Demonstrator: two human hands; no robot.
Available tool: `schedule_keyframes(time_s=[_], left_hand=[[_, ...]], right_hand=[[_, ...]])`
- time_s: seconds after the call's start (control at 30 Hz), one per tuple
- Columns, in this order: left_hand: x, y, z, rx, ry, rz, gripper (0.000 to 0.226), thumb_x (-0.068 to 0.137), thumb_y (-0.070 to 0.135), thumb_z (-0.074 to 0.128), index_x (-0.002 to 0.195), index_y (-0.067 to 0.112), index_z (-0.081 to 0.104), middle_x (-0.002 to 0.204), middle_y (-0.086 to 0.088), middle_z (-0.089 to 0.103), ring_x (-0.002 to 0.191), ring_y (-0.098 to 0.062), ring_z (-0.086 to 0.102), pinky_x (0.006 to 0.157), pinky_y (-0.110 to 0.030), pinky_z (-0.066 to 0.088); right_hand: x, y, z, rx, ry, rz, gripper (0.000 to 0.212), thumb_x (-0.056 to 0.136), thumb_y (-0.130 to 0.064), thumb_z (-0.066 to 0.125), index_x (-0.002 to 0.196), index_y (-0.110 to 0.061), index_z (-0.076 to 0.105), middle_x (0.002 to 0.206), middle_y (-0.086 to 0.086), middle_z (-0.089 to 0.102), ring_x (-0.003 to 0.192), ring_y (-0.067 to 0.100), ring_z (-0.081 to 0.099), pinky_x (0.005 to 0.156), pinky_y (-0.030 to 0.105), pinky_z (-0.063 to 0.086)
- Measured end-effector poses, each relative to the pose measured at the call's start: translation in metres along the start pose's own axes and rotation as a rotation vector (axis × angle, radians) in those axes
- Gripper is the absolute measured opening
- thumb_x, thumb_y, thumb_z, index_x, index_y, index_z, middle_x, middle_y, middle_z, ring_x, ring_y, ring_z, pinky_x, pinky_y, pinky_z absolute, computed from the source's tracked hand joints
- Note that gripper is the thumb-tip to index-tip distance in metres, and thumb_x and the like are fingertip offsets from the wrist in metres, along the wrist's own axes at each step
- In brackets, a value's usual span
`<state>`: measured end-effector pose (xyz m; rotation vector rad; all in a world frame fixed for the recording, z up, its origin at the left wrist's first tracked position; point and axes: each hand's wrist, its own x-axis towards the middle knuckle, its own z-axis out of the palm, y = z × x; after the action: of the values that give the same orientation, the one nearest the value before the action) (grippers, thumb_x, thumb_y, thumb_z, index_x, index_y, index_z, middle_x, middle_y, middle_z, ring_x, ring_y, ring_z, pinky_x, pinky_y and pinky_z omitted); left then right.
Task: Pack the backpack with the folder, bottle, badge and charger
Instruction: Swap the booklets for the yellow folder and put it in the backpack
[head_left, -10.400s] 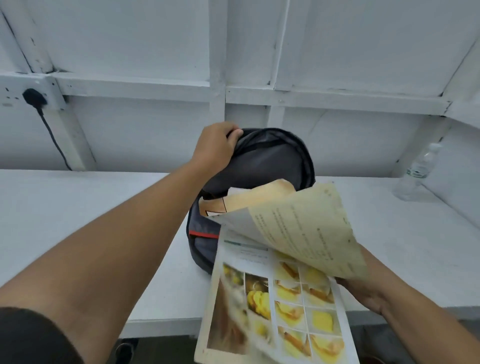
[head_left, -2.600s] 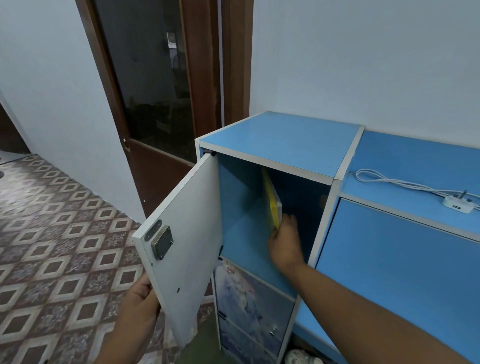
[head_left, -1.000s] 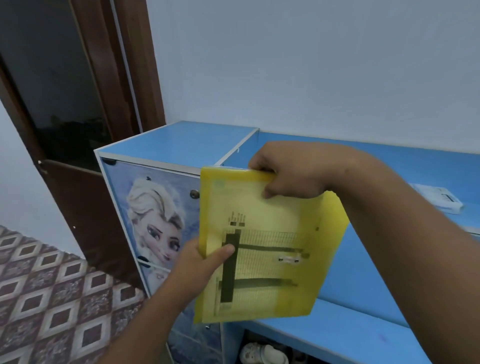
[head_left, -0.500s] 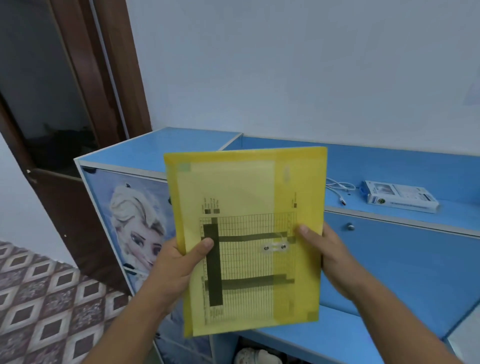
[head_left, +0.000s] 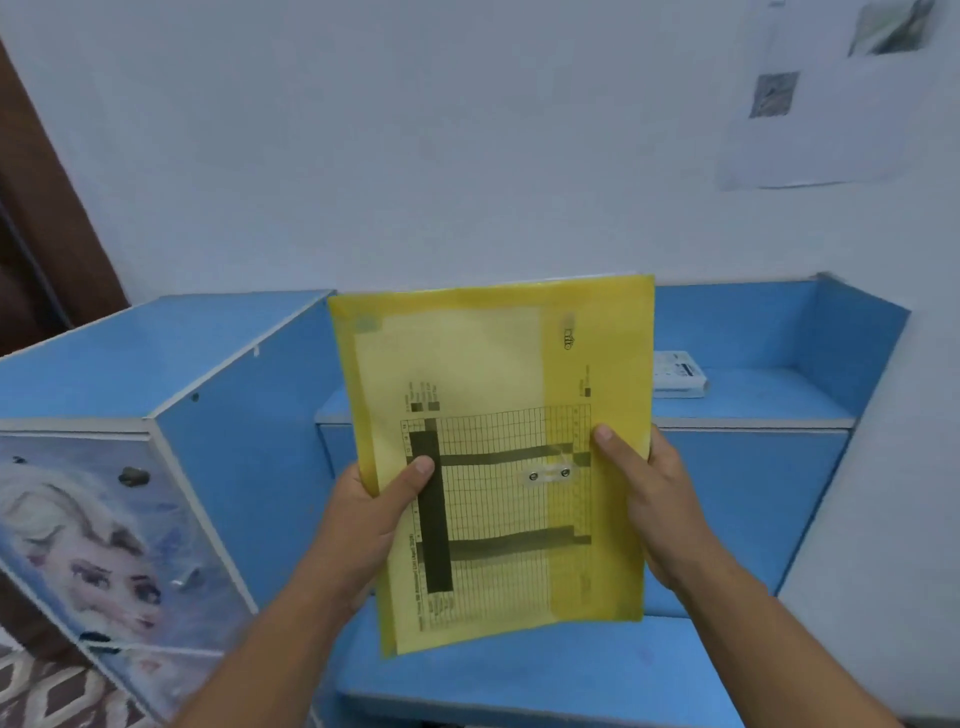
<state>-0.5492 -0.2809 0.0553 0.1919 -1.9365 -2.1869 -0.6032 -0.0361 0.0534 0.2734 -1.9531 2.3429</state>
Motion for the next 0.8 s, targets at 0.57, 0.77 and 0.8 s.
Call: schedule_keyframes(time_s=[0.57,0.77,0.8], left_hand=[[0.075,-0.026,0.183,-0.023,-0.676,-0.072,0.018,0.093,0.020,0.069,0.109,0.017,0.074,0.106,-0.002,0.079,0.102,-0.021,0.075,0.097,-0.047,0.054],[0.045,-0.038,0.236,-0.040,-0.987,-0.126,0.018,0.090,0.025,0.071,0.106,0.020,0.077,0.108,-0.005,0.079,0.103,-0.024,0.075,0.100,-0.053,0.052],[0.034,-0.039,0.242,-0.048,-1.028,-0.150,0.017,0.090,0.023,0.071,0.105,0.019,0.077,0.107,-0.006,0.079,0.102,-0.025,0.075,0.100,-0.053,0.052]], right_hand=[[-0.067,-0.052,-0.112,-0.275,0.762,-0.128,0.019,0.098,-0.031,0.057,0.115,-0.028,0.065,0.106,-0.009,0.077,0.096,0.011,0.074,0.083,0.037,0.058],[-0.146,-0.065,-0.117,-0.340,1.060,-0.160,0.022,0.095,-0.031,0.061,0.115,-0.024,0.065,0.107,-0.003,0.077,0.098,0.018,0.074,0.082,0.039,0.060],[-0.162,-0.069,-0.116,-0.361,1.111,-0.163,0.021,0.095,-0.030,0.062,0.114,-0.023,0.066,0.106,-0.003,0.077,0.098,0.019,0.074,0.081,0.040,0.060]])
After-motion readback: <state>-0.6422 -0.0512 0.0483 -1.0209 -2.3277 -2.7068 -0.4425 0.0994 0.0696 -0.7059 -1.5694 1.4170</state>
